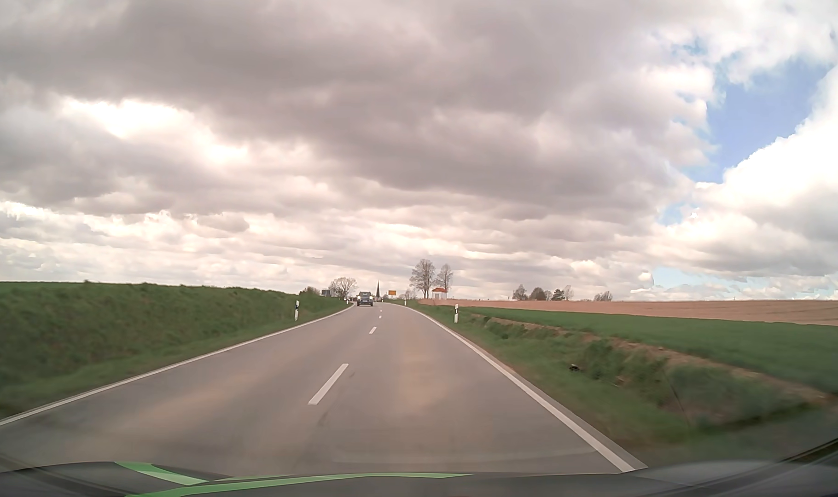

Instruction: Follow the waypoints while adhering to traffic rules and regulations

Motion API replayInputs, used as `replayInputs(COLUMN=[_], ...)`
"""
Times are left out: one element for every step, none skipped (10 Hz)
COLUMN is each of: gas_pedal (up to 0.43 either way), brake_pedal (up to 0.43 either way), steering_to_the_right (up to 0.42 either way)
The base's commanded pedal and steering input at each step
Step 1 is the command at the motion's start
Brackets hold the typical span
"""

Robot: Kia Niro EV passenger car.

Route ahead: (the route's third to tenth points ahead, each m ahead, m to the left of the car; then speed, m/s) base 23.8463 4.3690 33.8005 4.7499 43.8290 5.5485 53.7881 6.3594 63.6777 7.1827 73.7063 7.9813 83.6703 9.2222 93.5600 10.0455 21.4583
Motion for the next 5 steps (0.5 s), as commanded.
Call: replayInputs(gas_pedal=[0.000, 0.000, 0.000, 0.000, 0.000], brake_pedal=[0.000, 0.000, 0.000, 0.000, 0.000], steering_to_the_right=[0.000, 0.000, -0.001, -0.003, -0.004])
